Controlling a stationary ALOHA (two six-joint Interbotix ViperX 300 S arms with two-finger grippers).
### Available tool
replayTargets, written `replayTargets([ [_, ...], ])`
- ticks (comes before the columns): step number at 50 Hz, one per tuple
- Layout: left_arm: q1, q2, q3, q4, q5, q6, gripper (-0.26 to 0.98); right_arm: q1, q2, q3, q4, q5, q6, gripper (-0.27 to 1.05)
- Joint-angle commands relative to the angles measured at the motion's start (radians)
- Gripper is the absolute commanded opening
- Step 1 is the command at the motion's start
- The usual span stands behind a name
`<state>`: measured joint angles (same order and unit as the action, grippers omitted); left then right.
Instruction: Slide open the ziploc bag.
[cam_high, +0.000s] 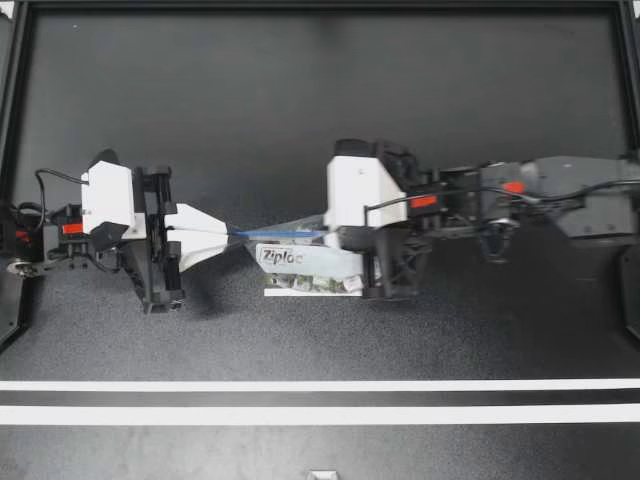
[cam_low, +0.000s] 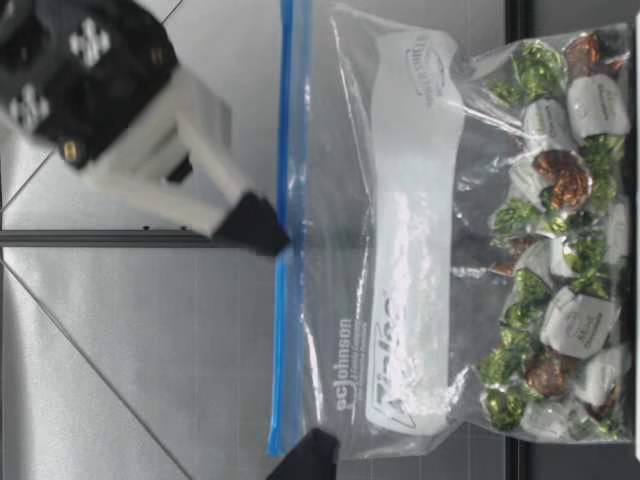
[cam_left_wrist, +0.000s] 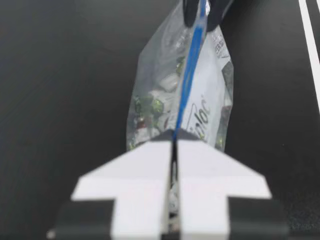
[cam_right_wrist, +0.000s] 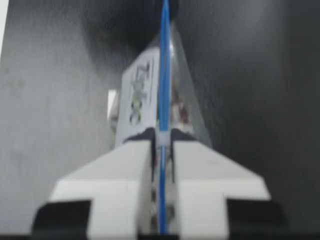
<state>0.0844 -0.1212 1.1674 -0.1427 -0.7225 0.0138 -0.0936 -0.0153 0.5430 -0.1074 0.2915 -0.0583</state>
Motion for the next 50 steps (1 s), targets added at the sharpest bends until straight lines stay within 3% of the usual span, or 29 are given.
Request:
replayTargets([
  [1, 0.005, -0.008, -0.005, -0.003, -0.006, 0.000, -0.17, -0.018, -0.075, 0.034, -0.002, 0.003, 0.002, -0.11],
  [20, 0.012, -0.028, 0.020, -0.012, -0.003, 0.000, -0.17, -0.026, -0.216, 0.210, -0.002, -0.006, 0.017, -0.11],
  [50, 0.012, -0.029, 0.021, -0.012, -0.003, 0.005, -0.17, -0.025, -0.281, 0.273, -0.002, -0.011, 0.015, -0.11],
])
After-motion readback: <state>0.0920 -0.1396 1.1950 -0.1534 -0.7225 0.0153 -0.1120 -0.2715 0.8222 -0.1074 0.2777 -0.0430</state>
